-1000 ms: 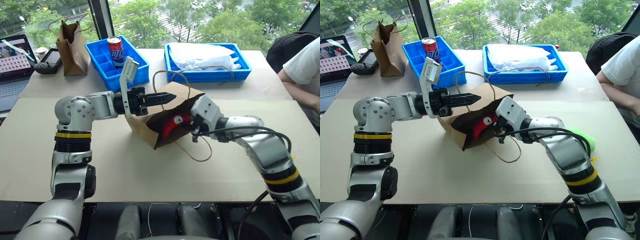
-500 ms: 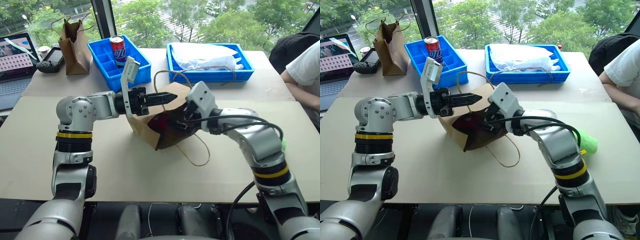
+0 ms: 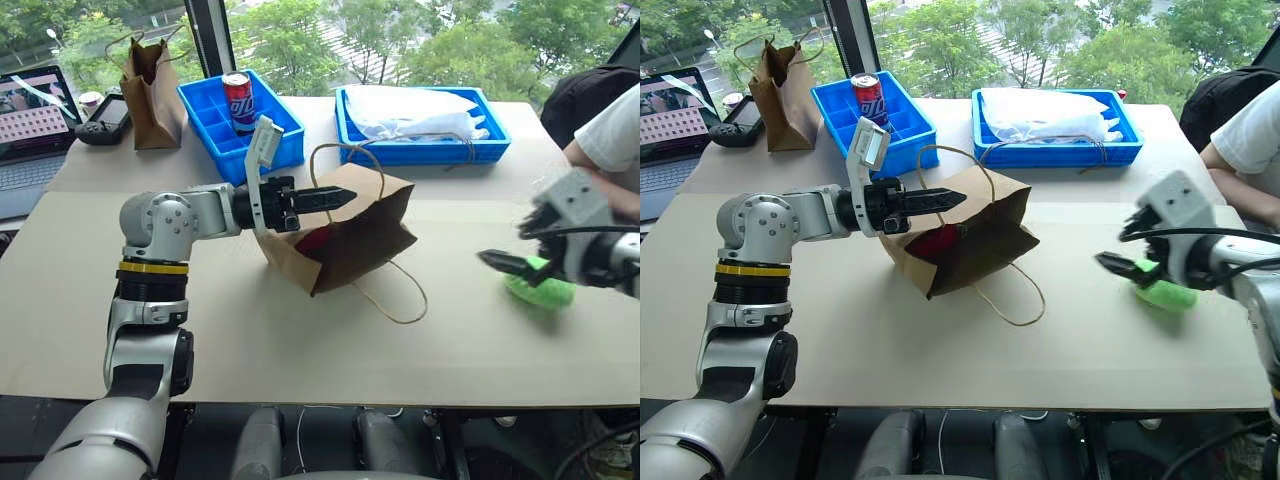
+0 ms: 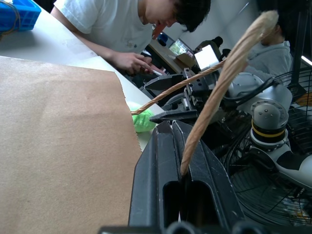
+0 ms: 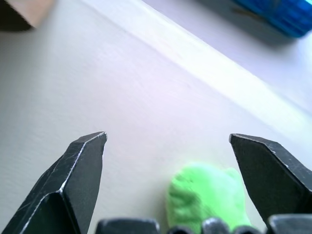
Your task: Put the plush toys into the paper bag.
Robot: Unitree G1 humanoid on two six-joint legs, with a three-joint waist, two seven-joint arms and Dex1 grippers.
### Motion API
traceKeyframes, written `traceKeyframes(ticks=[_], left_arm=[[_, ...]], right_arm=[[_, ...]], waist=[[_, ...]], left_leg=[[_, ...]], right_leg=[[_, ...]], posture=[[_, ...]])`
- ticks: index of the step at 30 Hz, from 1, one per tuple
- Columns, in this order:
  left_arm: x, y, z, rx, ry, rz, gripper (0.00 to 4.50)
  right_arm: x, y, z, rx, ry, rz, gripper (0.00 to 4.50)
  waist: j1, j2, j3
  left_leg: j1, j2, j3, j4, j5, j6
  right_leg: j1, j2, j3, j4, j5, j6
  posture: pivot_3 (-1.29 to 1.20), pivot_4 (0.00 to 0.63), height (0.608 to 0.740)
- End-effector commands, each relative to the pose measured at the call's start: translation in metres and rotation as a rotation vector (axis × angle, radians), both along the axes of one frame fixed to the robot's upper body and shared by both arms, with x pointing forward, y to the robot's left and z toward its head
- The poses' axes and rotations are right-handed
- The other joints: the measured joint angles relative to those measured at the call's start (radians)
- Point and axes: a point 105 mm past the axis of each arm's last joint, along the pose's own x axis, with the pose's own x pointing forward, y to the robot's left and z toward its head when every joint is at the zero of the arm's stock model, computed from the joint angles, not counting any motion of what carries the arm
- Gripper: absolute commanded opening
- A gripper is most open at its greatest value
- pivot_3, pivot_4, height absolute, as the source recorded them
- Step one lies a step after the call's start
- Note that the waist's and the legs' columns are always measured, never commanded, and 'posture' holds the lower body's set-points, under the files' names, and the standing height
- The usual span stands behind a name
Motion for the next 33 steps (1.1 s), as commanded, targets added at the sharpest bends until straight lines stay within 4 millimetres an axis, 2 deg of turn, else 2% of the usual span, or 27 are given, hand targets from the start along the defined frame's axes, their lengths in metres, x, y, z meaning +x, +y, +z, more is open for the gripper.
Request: traceKeyframes(ticks=[1,5,8,12,13,16,17,19,21,24,27,29,33], left_arm=[[-0.005,-0.003,0.011,-0.015,-0.048,-0.023,0.0],[-0.007,-0.002,0.01,-0.017,-0.045,-0.025,0.0],[-0.007,-0.002,0.01,-0.018,-0.045,-0.026,0.0],[-0.007,-0.003,0.01,-0.018,-0.047,-0.027,0.0],[-0.007,-0.004,0.01,-0.019,-0.048,-0.028,0.0],[-0.007,-0.004,0.01,-0.02,-0.049,-0.029,0.0],[-0.007,-0.004,0.01,-0.019,-0.049,-0.028,0.0],[-0.006,-0.004,0.01,-0.015,-0.05,-0.027,0.0],[-0.006,-0.004,0.009,-0.01,-0.05,-0.028,0.0],[-0.005,-0.003,0.01,-0.009,-0.048,-0.024,0.0],[-0.005,-0.004,0.01,-0.008,-0.05,-0.033,0.0],[-0.006,-0.005,0.011,-0.008,-0.052,-0.036,0.0],[-0.006,-0.007,0.012,-0.011,-0.055,-0.04,0.0]], right_arm=[[-0.004,-0.016,-0.004,0.014,-0.051,-0.068,4.49],[-0.01,-0.037,-0.038,0.029,-0.029,-0.183,4.49],[-0.004,-0.039,-0.048,0.071,-0.081,-0.223,3.81],[0.003,-0.032,-0.048,0.089,-0.139,-0.222,2.58],[0.004,-0.03,-0.045,0.079,-0.15,-0.207,2.04],[0.005,-0.024,-0.027,0.023,-0.195,-0.14,1.1],[0.006,-0.016,-0.016,-0.001,-0.22,-0.07,0.73],[0.002,0.015,0.001,-0.033,-0.244,0.138,0.08],[-0.005,0.041,0.017,-0.087,-0.258,0.293,0.03],[-0.015,0.066,0.028,-0.139,-0.243,0.458,0.03],[-0.028,0.113,0.041,-0.003,-0.255,0.653,0.03],[-0.033,0.134,0.04,0.036,-0.234,0.73,0.03],[-0.022,0.163,0.038,0.067,-0.252,0.793,0.03]], waist=[[-0.006,0.0,0.0],[-0.005,0.0,0.0],[-0.003,0.0,0.0],[-0.006,0.0,0.0],[-0.006,0.0,0.0],[-0.003,0.0,0.0],[-0.002,0.0,0.0],[-0.001,0.001,0.0],[-0.005,0.001,0.0],[-0.006,0.001,0.0],[-0.004,0.0,0.001],[-0.004,0.0,0.001],[-0.001,0.0,0.001]], left_leg=[[0.0,0.0,0.0,0.0,0.0,0.0],[0.001,-0.001,0.0,0.0,0.0,0.0],[0.001,-0.003,0.0,0.0,0.001,0.002],[0.001,-0.003,0.0,0.0,0.001,0.002],[0.001,-0.003,0.0,0.0,0.001,0.002],[0.0,-0.003,0.0,0.0,0.002,0.002],[0.0,-0.003,0.0,0.0,0.002,0.002],[0.0,-0.003,0.0,0.0,0.002,0.002],[0.0,-0.003,0.0,0.0,0.001,0.002],[0.0,-0.003,-0.001,0.0,0.001,0.002],[0.0,-0.003,-0.002,0.0,0.002,0.002],[0.0,-0.004,-0.002,0.0,0.002,0.002],[0.0,-0.004,-0.003,0.0,0.002,0.002]], right_leg=[[0.0,0.0,0.001,0.0,0.0,0.0],[0.001,0.0,0.001,0.001,0.0,0.001],[0.001,-0.001,0.004,0.001,0.0,0.002],[0.001,0.0,0.004,0.001,0.0,0.003],[0.001,0.0,0.004,0.001,0.0,0.003],[0.001,-0.001,0.004,0.001,0.0,0.003],[0.001,-0.001,0.004,0.001,0.0,0.003],[0.001,-0.001,0.005,0.001,0.0,0.003],[0.001,-0.001,0.005,0.001,-0.001,0.004],[0.002,0.0,0.004,0.001,-0.001,0.005],[0.003,0.0,0.004,0.0,-0.002,0.006],[0.003,0.0,0.005,0.0,-0.001,0.005],[0.003,0.0,0.004,0.0,-0.001,0.005]], posture=[[0.0,0.15,0.698],[0.0,0.15,0.698],[0.0,0.15,0.698],[0.0,0.15,0.698],[0.0,0.15,0.698],[0.0,0.15,0.698],[0.0,0.15,0.698],[0.0,0.15,0.698],[0.0,0.15,0.698],[0.0,0.15,0.698],[0.0,0.15,0.698],[0.0,0.15,0.698],[0.0,0.15,0.698]])
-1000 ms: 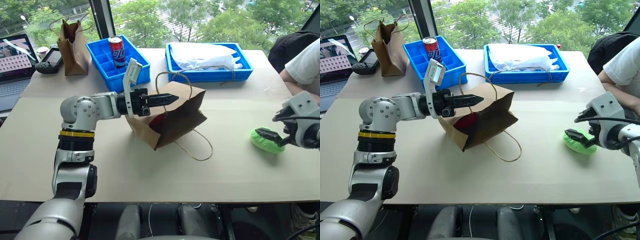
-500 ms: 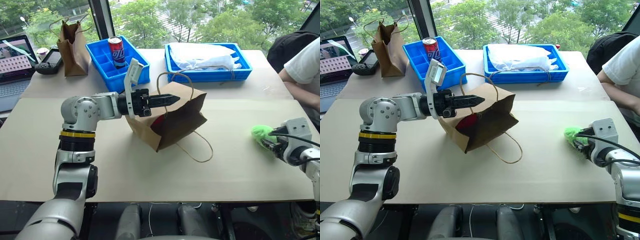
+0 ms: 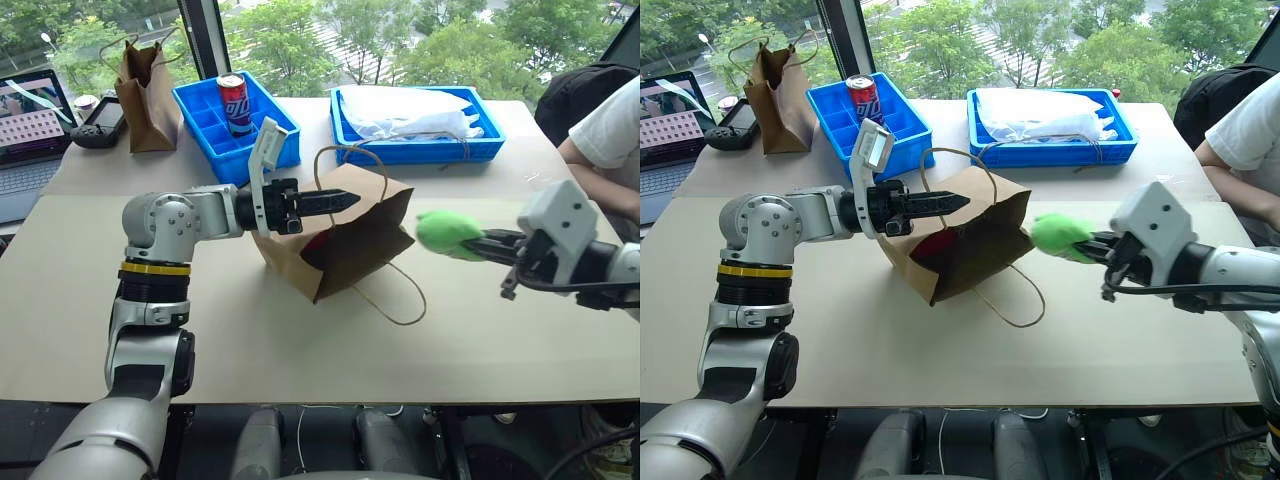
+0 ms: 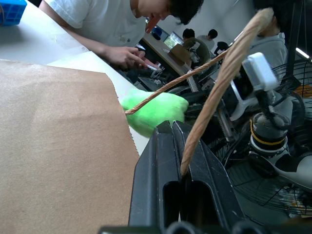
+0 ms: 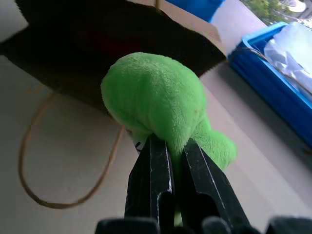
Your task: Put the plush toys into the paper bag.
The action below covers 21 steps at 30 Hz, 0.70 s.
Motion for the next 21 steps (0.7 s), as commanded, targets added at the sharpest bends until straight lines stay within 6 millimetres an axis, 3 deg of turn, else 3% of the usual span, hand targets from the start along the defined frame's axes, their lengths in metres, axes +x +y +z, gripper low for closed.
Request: traceKeyframes(ticks=[1,5,9,12,21], left_arm=[[-0.003,-0.002,0.013,-0.018,-0.051,-0.014,0.0],[-0.004,-0.002,0.014,-0.019,-0.053,-0.013,0.0],[-0.004,0.001,0.015,-0.022,-0.057,-0.002,0.0],[-0.005,0.001,0.015,-0.026,-0.055,-0.002,0.0],[-0.004,0.002,0.015,-0.027,-0.053,0.004,0.0]], right_arm=[[0.008,0.023,-0.002,0.014,-0.01,0.047,0.03],[0.017,0.047,-0.003,0.047,-0.021,0.095,0.03],[0.035,0.059,-0.022,0.019,-0.04,0.086,0.03],[0.052,0.069,-0.017,0.062,-0.124,0.045,0.03],[0.052,0.08,-0.027,0.083,-0.099,0.053,3.13]], waist=[[0.001,0.0,0.0],[0.002,0.0,0.0],[0.004,0.0,0.0],[0.004,0.0,0.0],[0.005,0.0,0.0]], left_leg=[[0.0,0.0,0.0,0.0,0.0,0.0],[-0.002,0.0,0.0,0.0,0.0,0.0],[-0.003,-0.001,-0.001,0.0,0.0,0.0],[-0.003,0.0,-0.001,0.0,0.0,0.0],[-0.003,-0.001,-0.002,0.0,0.001,0.0]], right_leg=[[0.0,0.0,0.0,0.0,0.0,0.0],[-0.002,0.0,0.0,0.0,0.0,0.0],[-0.002,0.0,0.0,0.0,0.0,0.0],[-0.002,0.0,0.0,0.0,0.0,0.0],[-0.002,0.0,0.0,0.001,0.0,0.0]], posture=[[0.0,0.15,0.698],[0.0,0.15,0.698],[0.0,0.15,0.698],[0.0,0.15,0.698],[0.0,0.15,0.698]])
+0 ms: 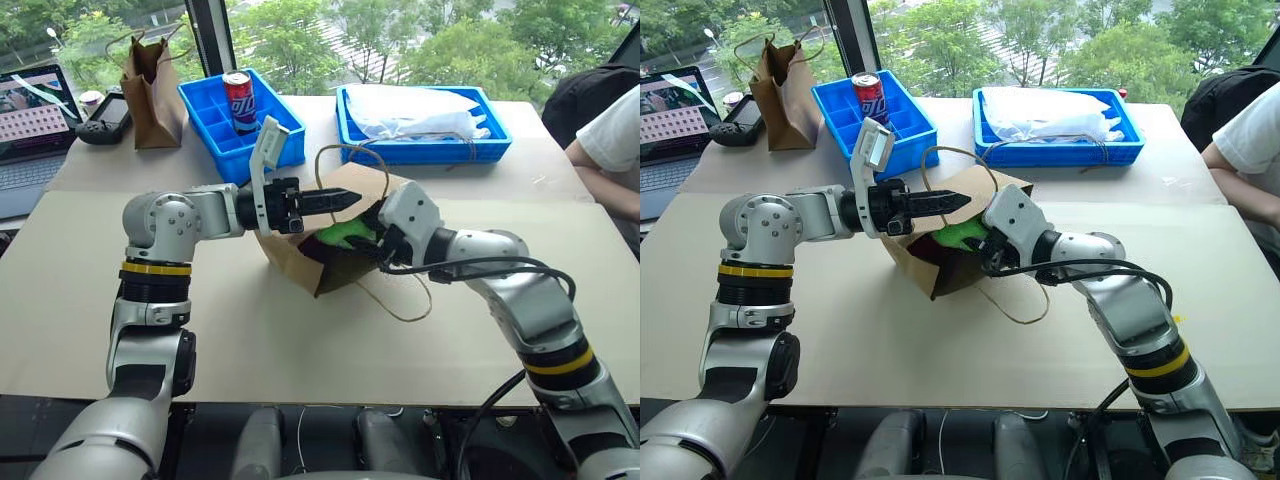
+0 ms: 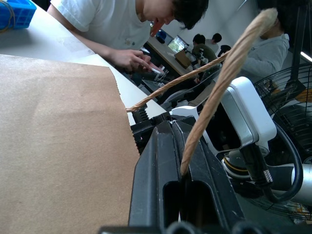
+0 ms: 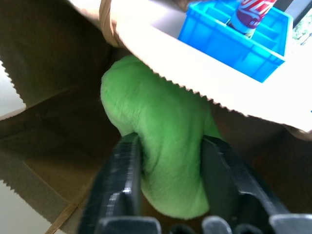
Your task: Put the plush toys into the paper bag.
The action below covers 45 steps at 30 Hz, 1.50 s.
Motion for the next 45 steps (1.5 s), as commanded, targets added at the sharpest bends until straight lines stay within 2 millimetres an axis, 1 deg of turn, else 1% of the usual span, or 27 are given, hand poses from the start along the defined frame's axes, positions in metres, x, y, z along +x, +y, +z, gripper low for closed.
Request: traceKeyframes(ticks=[1,2,3,4,6,9,12,13,14,16,17,20,21,23,25,27,29,31,33,34,35,36,38,39,42,45], left_arm=[[-0.004,0.0,0.012,-0.025,-0.046,-0.017,0.0],[-0.004,0.0,0.012,-0.024,-0.045,-0.017,0.0],[-0.003,-0.001,0.011,-0.024,-0.044,-0.018,0.0],[-0.003,-0.001,0.011,-0.024,-0.043,-0.018,0.0],[-0.003,-0.001,0.01,-0.024,-0.042,-0.018,0.0],[-0.002,-0.002,0.009,-0.024,-0.04,-0.022,0.0],[-0.002,-0.002,0.009,-0.025,-0.039,-0.024,0.0],[-0.002,-0.002,0.009,-0.026,-0.039,-0.025,0.0],[-0.001,-0.003,0.009,-0.027,-0.038,-0.027,0.0],[-0.001,-0.004,0.008,-0.029,-0.036,-0.03,0.0],[-0.001,-0.004,0.008,-0.027,-0.036,-0.033,0.0],[0.0,-0.005,0.008,-0.027,-0.036,-0.036,0.0],[0.0,-0.004,0.008,-0.027,-0.037,-0.036,0.0],[0.0,-0.004,0.009,-0.028,-0.038,-0.035,0.0],[0.0,-0.004,0.01,-0.028,-0.041,-0.032,0.0],[0.001,-0.004,0.01,-0.029,-0.042,-0.03,0.0],[0.001,-0.003,0.01,-0.031,-0.044,-0.025,0.0],[0.0,-0.002,0.01,-0.031,-0.044,-0.024,0.0],[0.0,-0.002,0.01,-0.028,-0.046,-0.021,0.0],[0.0,-0.001,0.01,-0.028,-0.046,-0.019,0.0],[0.0,-0.001,0.01,-0.028,-0.047,-0.018,0.0],[0.001,0.0,0.011,-0.027,-0.048,-0.016,0.0],[0.001,0.002,0.011,-0.026,-0.05,-0.012,0.0],[0.002,0.003,0.011,-0.025,-0.051,-0.011,0.0],[0.007,0.011,0.01,-0.008,-0.066,0.017,0.0],[0.018,0.026,0.016,0.0,-0.098,0.08,0.0]], right_arm=[[-0.006,0.003,0.013,0.039,-0.034,0.006,3.4],[-0.01,0.003,0.017,0.068,-0.016,0.003,3.71],[-0.015,0.001,0.02,0.085,0.002,0.001,4.14],[-0.019,-0.003,0.022,0.096,0.021,-0.008,4.46],[-0.025,-0.01,0.024,0.109,0.051,-0.028,4.46],[-0.043,-0.036,0.024,0.168,0.182,-0.066,4.46],[-0.056,-0.056,0.021,0.186,0.259,-0.102,4.46],[-0.061,-0.063,0.018,0.179,0.287,-0.111,4.46],[-0.067,-0.074,0.01,0.176,0.331,-0.143,4.46],[-0.07,-0.093,-0.004,0.186,0.386,-0.235,4.46],[-0.069,-0.099,-0.012,0.202,0.413,-0.275,4.46],[-0.067,-0.103,-0.026,0.282,0.471,-0.317,4.46],[-0.065,-0.102,-0.032,0.342,0.504,-0.327,4.46],[-0.062,-0.101,-0.047,0.383,0.561,-0.361,4.46],[-0.059,-0.098,-0.058,0.454,0.619,-0.381,4.46],[-0.058,-0.095,-0.062,0.507,0.65,-0.384,3.95],[-0.064,-0.084,-0.065,0.579,0.722,-0.329,3.45],[-0.067,-0.08,-0.071,0.593,0.764,-0.318,2.74],[-0.069,-0.078,-0.072,0.62,0.781,-0.304,2.07],[-0.069,-0.077,-0.069,0.648,0.781,-0.289,1.67],[-0.069,-0.076,-0.065,0.676,0.778,-0.267,1.42],[-0.07,-0.075,-0.058,0.711,0.768,-0.239,0.99],[-0.07,-0.075,-0.041,0.785,0.739,-0.179,0.33],[-0.069,-0.076,-0.031,0.826,0.711,-0.153,0.08],[-0.064,-0.078,0.001,0.951,0.636,-0.076,0.08],[-0.058,-0.072,0.036,1.04,0.573,0.026,0.08]], waist=[[-0.001,0.0,0.0],[-0.001,0.0,0.0],[-0.001,0.0,0.0],[-0.001,0.0,0.0],[0.0,0.0,0.0],[0.003,0.0,0.0],[0.005,0.0,0.0],[0.003,0.0,0.0],[0.002,0.0,0.0],[0.002,0.0,0.0],[0.002,0.0,0.0],[-0.01,0.0,0.0],[-0.012,0.0,0.0],[-0.015,0.0,0.0],[-0.013,0.0,0.0],[-0.012,0.0,0.0],[-0.011,0.0,0.0],[-0.01,0.0,0.0],[-0.008,0.0,0.0],[-0.007,0.0,0.0],[-0.007,0.0,0.0],[-0.007,0.0,0.0],[-0.007,0.0,0.0],[-0.007,0.0,0.0],[-0.009,0.0,0.0],[-0.011,0.0,0.0]], left_leg=[[0.0,0.0,0.0,0.0,0.0,0.0],[0.0,0.0,0.0,0.0,0.0,0.0],[0.0,0.0,0.0,0.0,0.0,0.0],[0.0,0.0,0.0,0.0,0.0,0.0],[0.0,0.0,-0.001,0.0,0.0,0.0],[0.0,0.0,-0.001,0.0,0.0,0.0],[-0.001,-0.001,-0.002,0.0,0.0,0.001],[-0.001,-0.001,-0.002,0.0,0.0,0.001],[-0.001,-0.001,-0.002,0.0,0.0,0.001],[-0.001,-0.001,-0.003,0.0,0.0,0.001],[-0.001,-0.001,-0.003,0.0,0.0,0.001],[0.0,-0.001,-0.002,0.0,0.001,0.002],[0.0,-0.001,-0.002,0.0,0.002,0.002],[0.0,-0.001,-0.003,0.0,0.002,0.003],[0.0,-0.001,-0.003,0.0,0.002,0.003],[0.0,-0.001,-0.003,0.0,0.002,0.003],[0.0,-0.001,-0.003,0.0,0.002,0.003],[0.0,-0.001,-0.003,0.0,0.002,0.003],[0.0,-0.001,-0.003,0.0,0.002,0.003],[0.0,-0.001,-0.003,0.0,0.002,0.003],[0.0,-0.001,-0.003,0.0,0.002,0.003],[0.0,-0.001,-0.003,0.0,0.002,0.003],[0.0,-0.001,-0.003,0.0,0.002,0.003],[0.0,-0.001,-0.003,0.0,0.002,0.003],[0.0,-0.001,-0.003,0.0,0.002,0.003],[0.0,-0.001,-0.003,0.0,0.002,0.003]], right_leg=[[0.0,0.0,0.0,0.0,0.0,0.0],[0.0,0.0,0.0,0.0,0.0,0.0],[0.0,0.0,0.0,0.0,0.0,0.0],[0.0,0.0,0.0,0.0,0.0,0.0],[0.0,0.0,0.0,0.001,0.0,0.0],[0.001,0.0,0.0,0.0,0.0,0.0],[0.001,0.0,0.0,0.0,0.0,0.0],[0.001,0.0,0.0,-0.001,0.0,0.0],[0.001,0.0,0.0,-0.001,0.0,0.0],[0.001,0.0,0.0,-0.001,0.0,0.0],[0.002,0.001,0.0,-0.001,0.0,0.0],[0.002,0.001,0.001,0.0,0.0,0.0],[0.001,0.001,0.001,0.0,0.0,0.0],[0.001,0.001,0.001,0.001,0.0,0.0],[0.001,0.001,0.001,0.001,0.0,0.0],[0.001,0.001,0.001,0.001,0.0,0.0],[0.001,0.001,0.001,0.001,0.0,0.0],[0.001,0.001,0.001,0.001,0.0,0.0],[0.001,0.001,0.001,0.001,0.0,0.0],[0.001,0.001,0.001,0.001,0.0,0.0],[0.001,0.001,0.001,0.001,0.0,0.0],[0.001,0.001,0.001,0.001,0.0,0.0],[0.001,0.001,0.001,0.001,0.0,0.0],[0.001,0.001,0.001,0.001,0.0,0.0],[0.001,0.001,0.001,0.001,0.0,0.0],[0.001,0.001,0.001,0.001,0.0,0.0]], posture=[[0.0,0.15,0.698],[0.0,0.15,0.698],[0.0,0.15,0.698],[0.0,0.15,0.698],[0.0,0.15,0.698],[0.0,0.15,0.698],[0.0,0.15,0.698],[0.0,0.15,0.698],[0.0,0.15,0.698],[0.0,0.15,0.698],[0.0,0.15,0.698],[0.0,0.15,0.698],[0.0,0.15,0.698],[0.0,0.15,0.698],[0.0,0.15,0.698],[0.0,0.15,0.698],[0.0,0.15,0.698],[0.0,0.15,0.698],[0.0,0.15,0.698],[0.0,0.15,0.698],[0.0,0.15,0.698],[0.0,0.15,0.698],[0.0,0.15,0.698],[0.0,0.15,0.698],[0.0,0.15,0.698],[0.0,0.15,0.698]])
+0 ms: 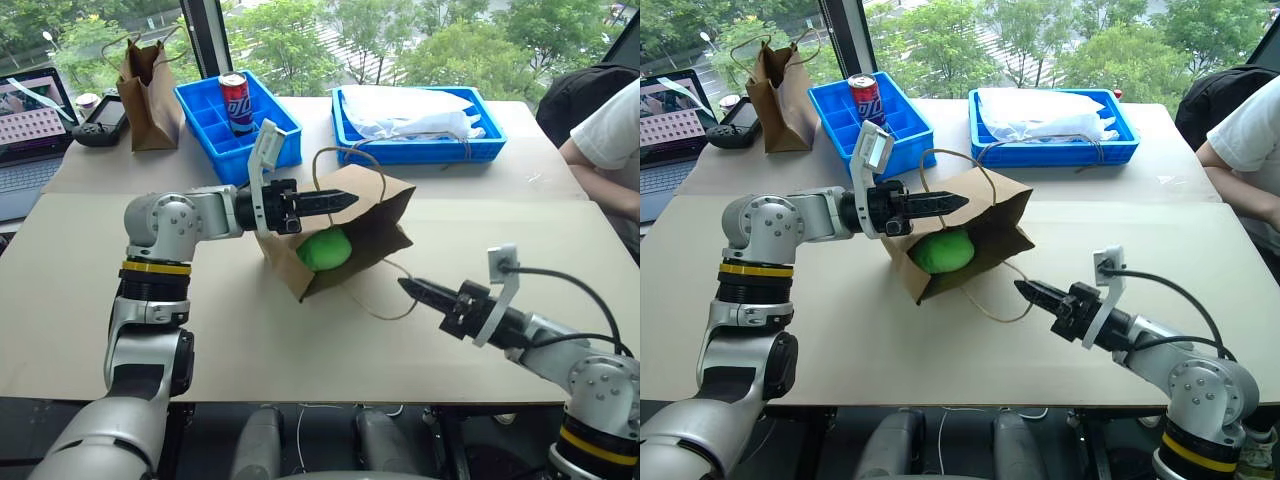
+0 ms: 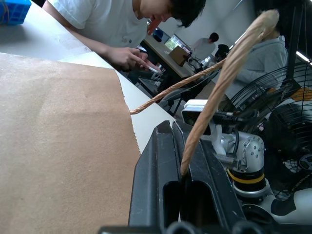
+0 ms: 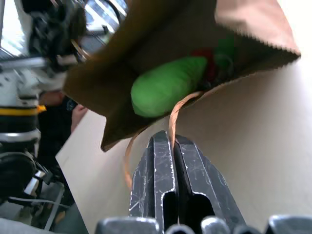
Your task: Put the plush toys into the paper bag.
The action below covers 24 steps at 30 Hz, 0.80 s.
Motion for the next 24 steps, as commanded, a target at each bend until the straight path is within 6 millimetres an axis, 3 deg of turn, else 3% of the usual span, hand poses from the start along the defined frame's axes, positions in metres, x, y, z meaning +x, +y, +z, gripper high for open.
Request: traceKeyframes(ticks=[1,7,10,20,21,24], left_arm=[[0.012,0.018,0.022,-0.009,-0.096,0.07,0.0],[0.017,0.035,0.045,-0.019,-0.163,0.131,0.0],[0.016,0.043,0.052,-0.031,-0.169,0.152,0.0],[0.0,0.045,0.054,-0.04,-0.118,0.129,0.0],[-0.002,0.047,0.052,-0.029,-0.112,0.125,0.0],[0.004,0.05,0.04,0.001,-0.113,0.158,0.0]], right_arm=[[0.005,0.006,0.052,0.157,-0.146,0.026,0.08],[0.012,0.023,0.11,0.306,-0.248,0.068,0.08],[0.01,0.033,0.122,0.315,-0.252,0.1,0.08],[-0.001,0.043,0.133,0.373,-0.172,0.135,0.08],[-0.002,0.043,0.131,0.375,-0.168,0.134,0.08],[-0.003,0.043,0.1,0.316,-0.069,0.117,0.08]], waist=[[-0.004,0.0,0.0],[-0.005,0.0,0.0],[-0.002,0.0,0.0],[0.0,0.0,0.001],[0.0,0.0,0.001],[0.0,0.001,0.0]], left_leg=[[0.0,0.0,0.0,0.0,0.0,0.0],[-0.001,0.0,0.0,0.0,0.0,0.0],[-0.002,0.0,0.0,-0.001,0.0,0.001],[-0.003,0.0,-0.001,-0.001,0.0,0.001],[-0.003,0.0,-0.001,-0.001,0.0,0.001],[-0.002,0.0,-0.001,-0.001,0.0,0.001]], right_leg=[[0.0,0.0,0.0,0.0,0.0,0.0],[-0.001,0.0,0.0,-0.001,0.0,0.0],[-0.001,0.0,-0.001,-0.001,0.0,0.0],[-0.001,0.0,0.0,-0.001,0.0,0.0],[-0.001,0.0,-0.001,-0.001,0.0,0.0],[-0.001,0.0,-0.001,-0.001,0.0,0.0]], posture=[[0.0,0.15,0.698],[0.0,0.15,0.698],[0.0,0.15,0.698],[0.0,0.15,0.698],[0.0,0.15,0.698],[0.0,0.15,0.698]])
